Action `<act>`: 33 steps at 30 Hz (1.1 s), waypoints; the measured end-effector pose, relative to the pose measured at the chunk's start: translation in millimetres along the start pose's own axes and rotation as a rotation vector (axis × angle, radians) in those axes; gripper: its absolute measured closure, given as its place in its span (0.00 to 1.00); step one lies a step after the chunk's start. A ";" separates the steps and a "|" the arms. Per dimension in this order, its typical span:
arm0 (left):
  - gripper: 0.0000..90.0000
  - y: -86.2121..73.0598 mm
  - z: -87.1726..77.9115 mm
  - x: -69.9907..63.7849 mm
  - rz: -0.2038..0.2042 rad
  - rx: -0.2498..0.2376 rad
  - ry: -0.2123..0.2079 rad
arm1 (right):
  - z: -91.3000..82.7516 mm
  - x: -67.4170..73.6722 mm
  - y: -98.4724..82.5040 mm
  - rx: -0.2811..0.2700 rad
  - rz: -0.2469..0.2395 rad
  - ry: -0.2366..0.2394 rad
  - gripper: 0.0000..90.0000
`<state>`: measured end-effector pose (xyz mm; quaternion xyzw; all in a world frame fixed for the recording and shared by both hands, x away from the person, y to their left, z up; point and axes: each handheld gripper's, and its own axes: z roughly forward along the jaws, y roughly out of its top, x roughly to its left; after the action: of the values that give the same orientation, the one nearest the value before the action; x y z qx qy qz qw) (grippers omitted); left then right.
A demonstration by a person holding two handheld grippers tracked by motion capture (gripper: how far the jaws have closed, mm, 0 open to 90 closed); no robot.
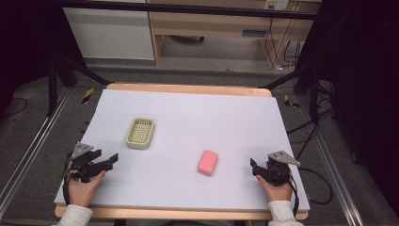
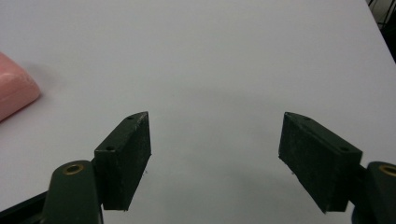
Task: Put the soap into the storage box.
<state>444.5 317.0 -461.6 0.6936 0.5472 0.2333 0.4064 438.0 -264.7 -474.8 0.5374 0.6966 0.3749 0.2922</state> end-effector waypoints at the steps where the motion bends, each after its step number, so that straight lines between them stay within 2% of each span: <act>1: 0.29 0.0 0.6 -3.7 0.016 0.002 0.003 | 0.0 0.0 0.0 0.000 0.000 0.000 0.28; 4: 0.30 0.3 1.1 -13.3 0.061 0.009 0.007 | -0.3 0.1 -1.4 0.003 -0.005 0.001 0.29; 18: 0.30 1.9 -0.8 -30.5 0.051 -0.002 -0.038 | -0.7 4.0 -2.1 0.009 -0.012 0.021 0.28; 24: 0.30 4.8 0.2 -39.4 0.080 0.003 -0.054 | -1.9 4.7 -1.0 -0.002 -0.009 0.020 0.28; 33: 0.30 7.2 2.3 -50.4 0.100 0.005 -0.071 | -1.7 7.7 -0.6 -0.006 -0.014 0.020 0.26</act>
<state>435.6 268.0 -450.8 0.7289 0.4978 0.2272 0.4114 434.4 -257.7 -474.4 0.5281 0.7021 0.3801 0.2894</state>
